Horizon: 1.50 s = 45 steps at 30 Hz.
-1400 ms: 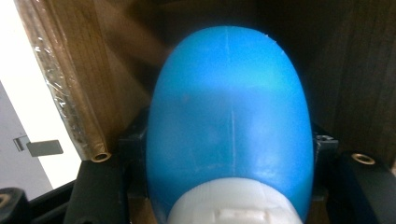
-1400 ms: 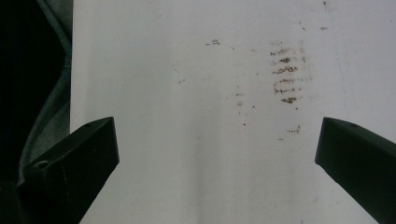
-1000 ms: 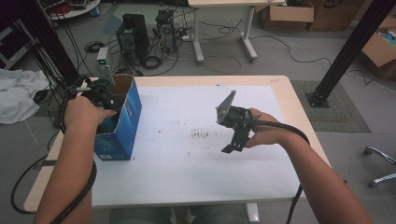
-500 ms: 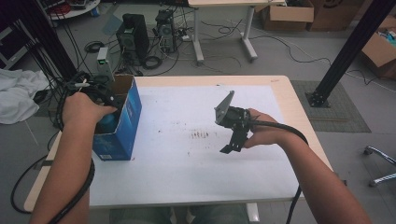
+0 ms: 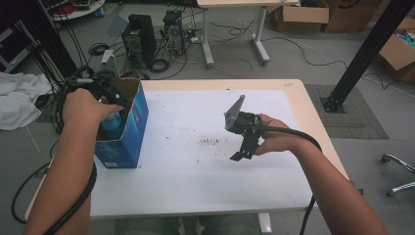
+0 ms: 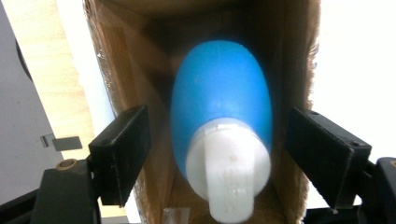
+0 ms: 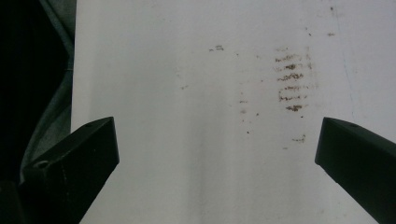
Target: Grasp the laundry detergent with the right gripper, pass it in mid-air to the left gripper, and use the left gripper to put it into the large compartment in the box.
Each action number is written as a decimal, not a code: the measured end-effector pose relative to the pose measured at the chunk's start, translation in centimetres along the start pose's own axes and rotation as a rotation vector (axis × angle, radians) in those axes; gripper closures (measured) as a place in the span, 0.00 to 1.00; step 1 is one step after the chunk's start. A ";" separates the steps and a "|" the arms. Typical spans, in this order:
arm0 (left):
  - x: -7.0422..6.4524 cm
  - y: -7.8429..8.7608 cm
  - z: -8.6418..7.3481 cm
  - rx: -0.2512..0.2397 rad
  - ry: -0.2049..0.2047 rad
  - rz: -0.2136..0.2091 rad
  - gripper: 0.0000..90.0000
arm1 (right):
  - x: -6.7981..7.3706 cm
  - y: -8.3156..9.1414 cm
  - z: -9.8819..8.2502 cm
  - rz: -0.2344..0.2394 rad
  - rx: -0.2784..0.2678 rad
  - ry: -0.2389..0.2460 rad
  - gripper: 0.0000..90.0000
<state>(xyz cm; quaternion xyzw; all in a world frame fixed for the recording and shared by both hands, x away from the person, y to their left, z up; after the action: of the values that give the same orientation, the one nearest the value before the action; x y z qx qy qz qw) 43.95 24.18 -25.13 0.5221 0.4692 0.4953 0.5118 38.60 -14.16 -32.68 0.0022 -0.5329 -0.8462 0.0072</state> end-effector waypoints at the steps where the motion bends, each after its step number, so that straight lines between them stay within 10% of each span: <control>1: -0.1 0.2 0.0 -0.001 0.003 -0.001 0.24 | 0.0 0.0 0.0 0.000 -0.001 0.000 0.00; 20: -1.7 5.1 0.1 -0.055 -0.107 -0.006 0.13 | -0.1 0.2 -0.1 -0.005 -0.004 -0.013 0.00; 34: -4.6 6.1 0.6 -0.035 -0.264 -0.060 0.04 | -0.1 0.5 -0.5 -0.011 -0.016 -0.031 0.00; 41: -6.3 6.4 0.7 -0.029 -0.399 -0.085 0.00 | -0.3 0.6 -0.5 -0.011 -0.012 -0.033 0.00; 45: -8.1 6.2 0.4 -0.050 -0.576 -0.064 0.00 | -0.4 0.8 -0.6 -0.013 -0.010 -0.039 0.00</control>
<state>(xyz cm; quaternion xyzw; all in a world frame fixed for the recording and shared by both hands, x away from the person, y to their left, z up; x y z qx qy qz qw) 43.67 15.90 -19.24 0.6134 0.3084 0.3216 0.6520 39.01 -14.99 -32.23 -0.0110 -0.5285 -0.8488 -0.0085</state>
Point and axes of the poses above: each handheld gripper's, and its own axes: y roughly backward along the jaws, z roughly out of its top, x roughly to its left, the point moved 1 cm from there along -y, roughly forward along the jaws, and after that the axes turned 1 degree about y, right-handed, at the moved point
